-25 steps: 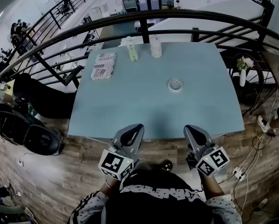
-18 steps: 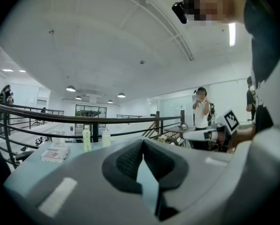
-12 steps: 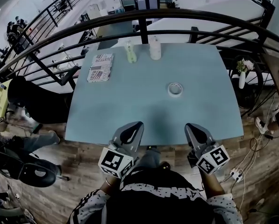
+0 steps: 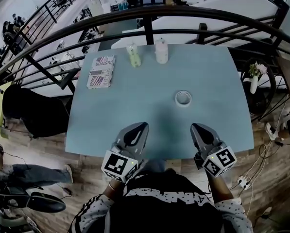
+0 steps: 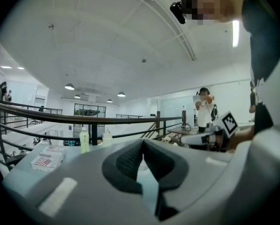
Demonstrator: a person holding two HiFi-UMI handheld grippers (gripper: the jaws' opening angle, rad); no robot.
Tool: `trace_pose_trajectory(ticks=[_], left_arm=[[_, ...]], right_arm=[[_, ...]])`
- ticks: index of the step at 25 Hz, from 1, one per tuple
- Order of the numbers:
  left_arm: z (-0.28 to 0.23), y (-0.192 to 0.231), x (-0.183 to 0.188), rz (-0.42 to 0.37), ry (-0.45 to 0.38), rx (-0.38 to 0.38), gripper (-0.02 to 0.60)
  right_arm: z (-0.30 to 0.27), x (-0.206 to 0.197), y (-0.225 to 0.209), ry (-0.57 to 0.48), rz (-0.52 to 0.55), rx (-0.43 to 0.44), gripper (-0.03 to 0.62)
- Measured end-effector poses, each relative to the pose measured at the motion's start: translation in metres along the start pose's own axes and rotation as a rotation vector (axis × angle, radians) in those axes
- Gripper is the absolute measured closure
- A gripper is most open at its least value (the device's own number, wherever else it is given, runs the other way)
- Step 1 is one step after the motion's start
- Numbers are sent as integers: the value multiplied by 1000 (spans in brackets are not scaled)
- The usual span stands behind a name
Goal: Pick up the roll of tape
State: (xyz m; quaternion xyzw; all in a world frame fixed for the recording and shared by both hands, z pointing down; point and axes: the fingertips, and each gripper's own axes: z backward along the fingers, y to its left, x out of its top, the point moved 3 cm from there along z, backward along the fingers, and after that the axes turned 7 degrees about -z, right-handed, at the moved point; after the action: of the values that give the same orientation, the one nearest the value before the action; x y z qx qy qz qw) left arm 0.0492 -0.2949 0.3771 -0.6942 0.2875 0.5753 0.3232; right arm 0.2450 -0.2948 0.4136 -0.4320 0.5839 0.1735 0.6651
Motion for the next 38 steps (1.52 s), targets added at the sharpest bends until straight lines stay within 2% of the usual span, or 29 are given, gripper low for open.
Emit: trace_pose_trajectory(ticks=[16, 26, 38], left_arm=[[-61, 49, -7, 22, -3, 18, 581], [-77, 72, -16, 37, -2, 33, 581], [-83, 97, -32, 61, 23, 45, 581]], right_arm=[[-63, -15, -63, 132, 79, -44, 573], [-92, -31, -86, 228, 132, -59, 539], [-132, -68, -108, 401, 214, -62, 499]])
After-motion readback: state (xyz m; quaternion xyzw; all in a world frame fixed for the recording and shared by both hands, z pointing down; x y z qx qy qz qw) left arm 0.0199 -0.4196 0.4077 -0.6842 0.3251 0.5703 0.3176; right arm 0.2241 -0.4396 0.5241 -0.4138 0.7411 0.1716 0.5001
